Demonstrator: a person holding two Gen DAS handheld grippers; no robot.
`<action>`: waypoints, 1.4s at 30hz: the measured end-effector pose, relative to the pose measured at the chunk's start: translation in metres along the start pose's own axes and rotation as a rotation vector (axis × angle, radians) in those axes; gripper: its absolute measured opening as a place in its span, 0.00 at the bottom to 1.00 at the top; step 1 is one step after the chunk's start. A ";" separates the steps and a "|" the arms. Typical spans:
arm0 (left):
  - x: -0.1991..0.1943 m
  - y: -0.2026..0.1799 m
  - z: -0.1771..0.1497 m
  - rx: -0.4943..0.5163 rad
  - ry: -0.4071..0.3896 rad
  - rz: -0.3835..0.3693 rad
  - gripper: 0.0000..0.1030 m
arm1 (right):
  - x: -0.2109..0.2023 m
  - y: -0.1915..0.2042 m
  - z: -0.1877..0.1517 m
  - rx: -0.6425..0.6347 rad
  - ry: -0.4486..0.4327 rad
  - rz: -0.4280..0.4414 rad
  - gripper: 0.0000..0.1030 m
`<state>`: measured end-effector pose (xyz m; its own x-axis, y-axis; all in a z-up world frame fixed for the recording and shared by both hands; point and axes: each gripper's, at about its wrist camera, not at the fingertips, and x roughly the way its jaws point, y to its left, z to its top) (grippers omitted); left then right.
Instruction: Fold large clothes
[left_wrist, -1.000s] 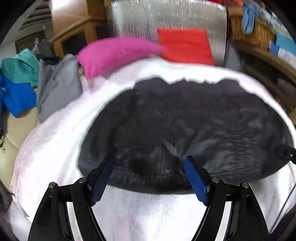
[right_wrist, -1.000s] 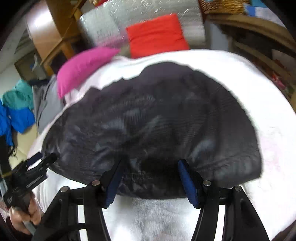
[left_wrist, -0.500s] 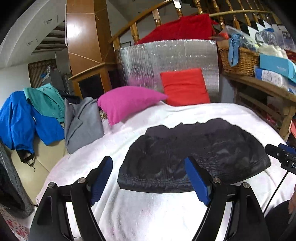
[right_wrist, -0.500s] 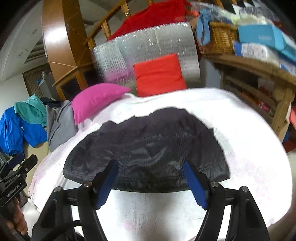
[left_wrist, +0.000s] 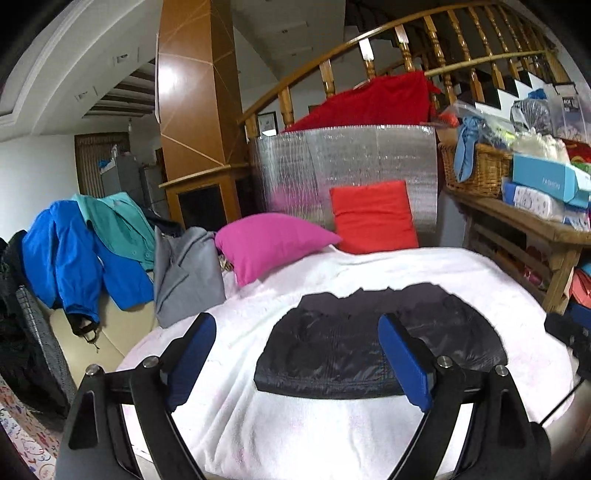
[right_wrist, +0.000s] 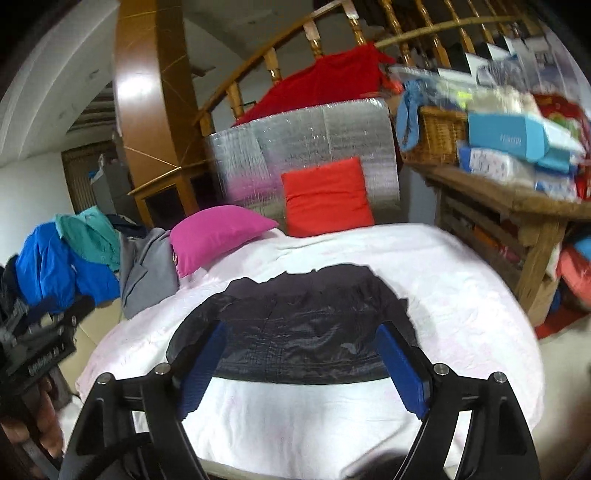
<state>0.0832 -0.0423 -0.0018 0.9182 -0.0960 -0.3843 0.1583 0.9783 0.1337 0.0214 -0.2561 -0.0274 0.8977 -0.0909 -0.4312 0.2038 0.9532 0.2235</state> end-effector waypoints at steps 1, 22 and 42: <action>-0.006 0.000 0.003 -0.003 -0.009 0.004 0.90 | -0.008 0.003 -0.001 -0.018 -0.009 -0.013 0.83; -0.082 0.001 0.029 -0.024 -0.121 0.049 0.96 | -0.063 0.017 0.006 0.037 -0.038 -0.066 0.83; -0.099 0.005 0.030 -0.002 -0.153 0.051 0.97 | -0.069 0.029 0.008 0.044 -0.042 -0.076 0.83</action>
<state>0.0042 -0.0332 0.0641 0.9695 -0.0734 -0.2336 0.1100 0.9829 0.1478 -0.0315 -0.2250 0.0158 0.8944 -0.1749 -0.4116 0.2878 0.9296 0.2303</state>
